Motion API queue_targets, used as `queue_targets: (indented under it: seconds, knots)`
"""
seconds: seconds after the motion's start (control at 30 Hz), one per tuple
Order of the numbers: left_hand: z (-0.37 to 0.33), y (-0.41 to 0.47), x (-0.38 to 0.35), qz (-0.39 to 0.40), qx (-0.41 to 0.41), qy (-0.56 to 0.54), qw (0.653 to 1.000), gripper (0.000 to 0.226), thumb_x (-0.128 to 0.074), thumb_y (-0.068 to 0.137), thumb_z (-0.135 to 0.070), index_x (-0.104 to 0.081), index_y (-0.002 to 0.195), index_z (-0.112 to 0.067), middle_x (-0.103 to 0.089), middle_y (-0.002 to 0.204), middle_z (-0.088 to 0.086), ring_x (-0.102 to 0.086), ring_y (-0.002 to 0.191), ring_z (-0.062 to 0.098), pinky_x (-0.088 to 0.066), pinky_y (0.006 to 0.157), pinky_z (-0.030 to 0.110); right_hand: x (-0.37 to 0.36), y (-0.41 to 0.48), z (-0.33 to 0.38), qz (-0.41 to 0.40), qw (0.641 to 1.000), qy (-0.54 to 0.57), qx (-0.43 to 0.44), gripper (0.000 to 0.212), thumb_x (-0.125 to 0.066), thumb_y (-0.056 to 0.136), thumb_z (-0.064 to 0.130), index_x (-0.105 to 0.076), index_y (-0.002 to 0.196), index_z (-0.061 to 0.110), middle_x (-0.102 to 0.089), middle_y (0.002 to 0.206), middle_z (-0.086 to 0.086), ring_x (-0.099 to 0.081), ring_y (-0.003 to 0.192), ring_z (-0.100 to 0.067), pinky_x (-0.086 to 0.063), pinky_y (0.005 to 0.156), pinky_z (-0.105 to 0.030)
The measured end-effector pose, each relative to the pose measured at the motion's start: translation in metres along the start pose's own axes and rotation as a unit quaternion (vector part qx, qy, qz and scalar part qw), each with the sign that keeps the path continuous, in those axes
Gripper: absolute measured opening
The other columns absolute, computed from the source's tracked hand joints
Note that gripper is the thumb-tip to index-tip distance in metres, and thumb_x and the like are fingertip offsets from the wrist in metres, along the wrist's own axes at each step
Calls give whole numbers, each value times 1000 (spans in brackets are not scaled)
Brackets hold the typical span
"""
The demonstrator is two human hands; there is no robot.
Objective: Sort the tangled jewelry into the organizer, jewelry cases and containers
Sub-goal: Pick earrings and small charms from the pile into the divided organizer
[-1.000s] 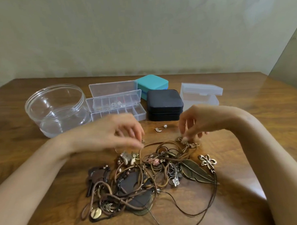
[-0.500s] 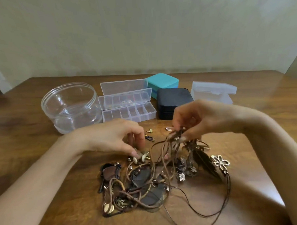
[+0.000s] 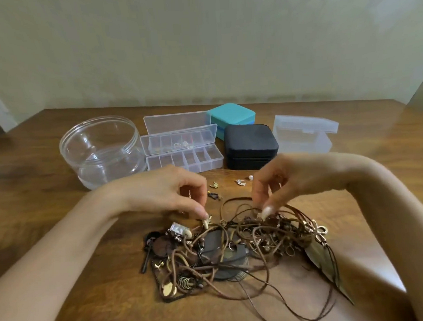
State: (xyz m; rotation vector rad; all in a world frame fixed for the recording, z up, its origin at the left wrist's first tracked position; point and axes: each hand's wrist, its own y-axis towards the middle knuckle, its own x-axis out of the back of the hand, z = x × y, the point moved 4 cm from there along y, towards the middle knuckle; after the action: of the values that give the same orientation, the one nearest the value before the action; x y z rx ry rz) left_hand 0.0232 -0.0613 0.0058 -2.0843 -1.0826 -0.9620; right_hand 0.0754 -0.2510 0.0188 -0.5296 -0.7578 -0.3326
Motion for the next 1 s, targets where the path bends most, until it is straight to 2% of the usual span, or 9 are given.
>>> queue_targets:
  seconds: [0.1,0.17,0.3,0.43,0.6,0.73,0.8,0.9,1.0]
  knots:
    - [-4,6,-7,-30,-15,26,999,18,-70,81,-30,-53,79,-36,-58,72,-13,-51,66,-5,-39,62,11,-3,14,11,-132,990,-11,45,12,-75,77,27,-70,88,26,-57,72,15,-49,62,5,-38,55,-11]
    - [-4,9,-11,-29,-26,37,999,23,-70,81,-27,-50,74,-38,-56,71,-15,-52,67,-4,-37,61,11,-15,25,20,-162,984,-35,70,11,-75,77,22,-71,87,26,-56,76,19,-50,68,4,-40,59,-10]
    - [1,12,-11,-33,-32,64,997,14,-65,85,-28,-55,76,-31,-57,81,-10,-52,76,4,-38,65,16,-29,39,21,-178,978,-82,69,16,-76,76,19,-71,91,20,-52,83,17,-50,73,4,-40,64,-9]
    - [5,8,-6,-51,-23,85,995,18,-64,86,-29,-51,74,-33,-56,80,-11,-49,72,2,-37,62,14,-29,40,18,-172,980,-88,57,15,-76,77,19,-69,89,24,-51,83,15,-49,74,4,-41,64,-10]
    - [6,4,1,-34,9,76,996,16,-66,84,-29,-52,77,-33,-55,76,-14,-48,66,-3,-39,62,14,-27,35,17,-124,989,-71,43,9,-76,77,21,-67,78,22,-55,83,12,-51,75,10,-42,65,-8]
    - [7,7,-4,-36,26,87,995,22,-70,81,-29,-49,88,-30,-48,65,-11,-45,59,-3,-35,56,15,-27,39,21,-193,977,-68,66,15,-79,74,24,-65,79,28,-59,81,8,-51,70,2,-42,61,-12]
    - [9,7,-4,-40,31,91,995,19,-68,83,-28,-50,91,-28,-49,69,-11,-46,60,-2,-35,57,16,-32,44,24,-209,972,-73,80,15,-77,75,25,-66,83,29,-62,82,7,-53,70,-3,-43,60,-15]
    - [12,7,4,-115,32,75,990,12,-61,88,-24,-52,88,-30,-54,75,-13,-51,63,-3,-40,61,14,-38,49,25,-214,969,-77,96,8,-75,78,24,-68,80,27,-65,84,9,-55,72,-2,-46,64,-17]
    - [14,8,12,-252,24,77,964,5,-59,88,-26,-55,89,-23,-58,71,-13,-53,62,-8,-39,59,15,-35,47,25,-215,970,-73,88,8,-75,77,26,-67,77,26,-65,83,11,-53,71,2,-43,62,-14]
